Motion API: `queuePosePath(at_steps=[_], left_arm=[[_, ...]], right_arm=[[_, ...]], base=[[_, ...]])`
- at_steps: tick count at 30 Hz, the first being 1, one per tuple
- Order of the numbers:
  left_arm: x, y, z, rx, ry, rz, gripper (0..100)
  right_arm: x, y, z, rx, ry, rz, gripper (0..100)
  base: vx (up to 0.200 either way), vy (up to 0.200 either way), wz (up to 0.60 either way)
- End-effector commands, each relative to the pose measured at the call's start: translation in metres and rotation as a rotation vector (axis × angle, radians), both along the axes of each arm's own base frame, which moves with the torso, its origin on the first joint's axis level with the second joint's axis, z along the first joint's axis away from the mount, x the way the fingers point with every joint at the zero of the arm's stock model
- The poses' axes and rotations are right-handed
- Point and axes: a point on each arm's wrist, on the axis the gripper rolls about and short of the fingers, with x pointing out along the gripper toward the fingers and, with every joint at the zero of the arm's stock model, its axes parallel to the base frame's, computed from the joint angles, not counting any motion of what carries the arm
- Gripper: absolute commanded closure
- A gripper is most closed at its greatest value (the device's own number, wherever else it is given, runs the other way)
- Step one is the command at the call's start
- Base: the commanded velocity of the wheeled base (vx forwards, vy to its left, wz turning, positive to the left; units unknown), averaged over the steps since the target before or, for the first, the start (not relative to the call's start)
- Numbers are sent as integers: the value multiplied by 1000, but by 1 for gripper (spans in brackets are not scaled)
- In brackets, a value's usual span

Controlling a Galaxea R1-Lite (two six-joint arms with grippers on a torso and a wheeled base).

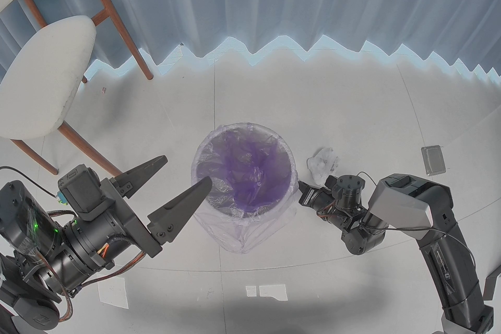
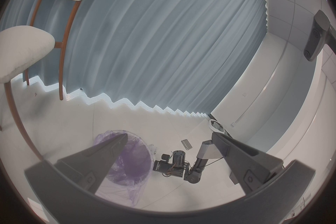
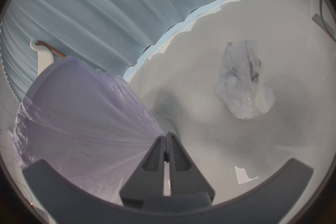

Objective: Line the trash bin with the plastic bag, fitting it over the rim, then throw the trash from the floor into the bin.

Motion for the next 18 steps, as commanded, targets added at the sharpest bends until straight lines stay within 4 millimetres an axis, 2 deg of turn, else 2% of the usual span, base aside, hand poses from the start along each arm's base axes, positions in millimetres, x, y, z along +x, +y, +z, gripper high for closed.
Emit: queuePosePath(at_steps=[1, 13, 14, 18], left_arm=[[0, 0, 0, 0, 0, 1, 0], [0, 0, -1, 3, 1, -1, 0], [0, 0, -1, 3, 1, -1, 0], [0, 0, -1, 3, 1, -1, 0]], right_arm=[[2, 1, -9, -3, 8, 2, 100], [1, 1, -10, -13, 48, 1, 100], [1, 1, -9, -12, 45, 1, 0], [-5, 0, -9, 0, 8, -11, 0]], base=[[0, 0, 0], [0, 0, 0], [0, 0, 0], [0, 0, 0]])
